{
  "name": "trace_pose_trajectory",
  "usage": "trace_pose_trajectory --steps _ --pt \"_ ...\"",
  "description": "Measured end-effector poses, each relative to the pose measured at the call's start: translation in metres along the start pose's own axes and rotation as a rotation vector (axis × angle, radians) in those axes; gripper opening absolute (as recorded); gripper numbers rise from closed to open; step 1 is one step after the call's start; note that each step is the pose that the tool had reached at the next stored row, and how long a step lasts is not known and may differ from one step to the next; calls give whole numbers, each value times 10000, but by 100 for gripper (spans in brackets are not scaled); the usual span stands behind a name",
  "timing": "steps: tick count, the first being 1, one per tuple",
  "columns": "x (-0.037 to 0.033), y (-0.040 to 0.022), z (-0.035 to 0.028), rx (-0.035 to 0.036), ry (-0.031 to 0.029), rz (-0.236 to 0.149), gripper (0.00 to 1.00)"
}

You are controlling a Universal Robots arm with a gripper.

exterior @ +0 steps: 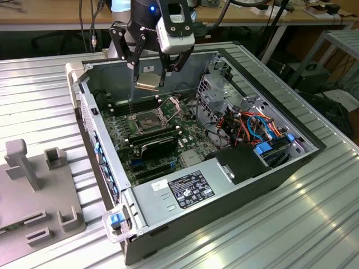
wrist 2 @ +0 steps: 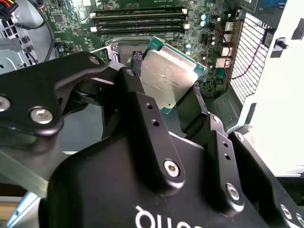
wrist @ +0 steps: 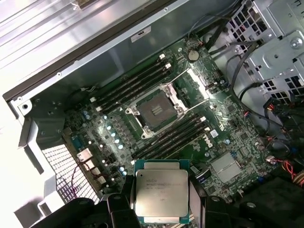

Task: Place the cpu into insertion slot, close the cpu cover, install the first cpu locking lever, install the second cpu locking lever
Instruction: 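Place the cpu into insertion slot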

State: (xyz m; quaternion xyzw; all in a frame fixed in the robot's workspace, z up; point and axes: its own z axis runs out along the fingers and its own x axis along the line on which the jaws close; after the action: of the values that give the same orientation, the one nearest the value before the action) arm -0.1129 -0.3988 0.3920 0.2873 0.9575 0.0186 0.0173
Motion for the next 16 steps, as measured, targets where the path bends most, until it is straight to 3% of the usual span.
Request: trace_pose_trajectory --steps 13,16 --pt "-22 14 1 29 -57 1262 55" --pt "-32 21 2 40 -79 1756 55"
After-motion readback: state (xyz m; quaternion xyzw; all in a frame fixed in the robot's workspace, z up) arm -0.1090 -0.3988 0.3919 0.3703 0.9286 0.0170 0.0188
